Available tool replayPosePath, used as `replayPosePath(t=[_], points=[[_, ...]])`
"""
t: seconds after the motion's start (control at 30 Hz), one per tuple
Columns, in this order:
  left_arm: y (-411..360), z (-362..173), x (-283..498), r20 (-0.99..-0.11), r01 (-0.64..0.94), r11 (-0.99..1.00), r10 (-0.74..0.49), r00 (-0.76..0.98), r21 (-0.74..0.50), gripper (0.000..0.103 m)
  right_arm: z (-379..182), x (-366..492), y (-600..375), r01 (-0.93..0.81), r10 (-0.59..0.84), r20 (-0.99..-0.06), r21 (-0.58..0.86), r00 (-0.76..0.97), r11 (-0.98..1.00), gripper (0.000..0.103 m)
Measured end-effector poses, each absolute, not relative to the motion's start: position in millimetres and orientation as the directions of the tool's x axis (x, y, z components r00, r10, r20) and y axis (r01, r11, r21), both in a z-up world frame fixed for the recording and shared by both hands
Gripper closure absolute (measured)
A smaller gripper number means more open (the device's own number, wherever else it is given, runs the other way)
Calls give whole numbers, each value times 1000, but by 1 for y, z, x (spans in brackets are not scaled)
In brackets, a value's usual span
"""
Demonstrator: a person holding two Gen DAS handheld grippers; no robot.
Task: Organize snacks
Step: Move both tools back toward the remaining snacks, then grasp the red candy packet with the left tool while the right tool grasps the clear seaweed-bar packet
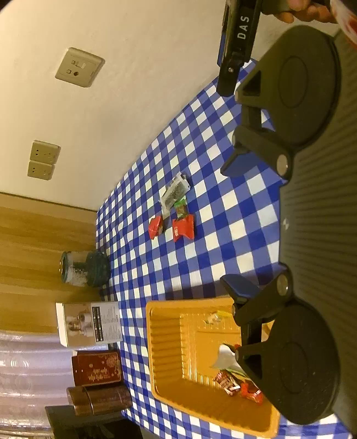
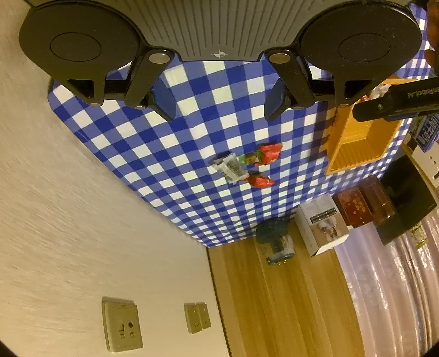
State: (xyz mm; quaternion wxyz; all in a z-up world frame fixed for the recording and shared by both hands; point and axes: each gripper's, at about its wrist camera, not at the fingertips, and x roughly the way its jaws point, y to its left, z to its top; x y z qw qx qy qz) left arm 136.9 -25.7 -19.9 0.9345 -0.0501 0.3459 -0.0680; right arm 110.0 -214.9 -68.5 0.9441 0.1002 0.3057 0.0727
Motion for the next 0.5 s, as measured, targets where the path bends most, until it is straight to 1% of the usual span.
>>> replayPosePath(t=[0.17, 0.5], points=[[-29, -26, 161, -648, 98, 986, -161, 745, -132, 27, -68, 129, -216, -105, 207, -551, 211, 808, 972, 32], [-32, -42, 209, -654, 88, 987, -155, 740, -134, 28, -77, 178, -216, -157, 230, -564, 176, 793, 972, 32]])
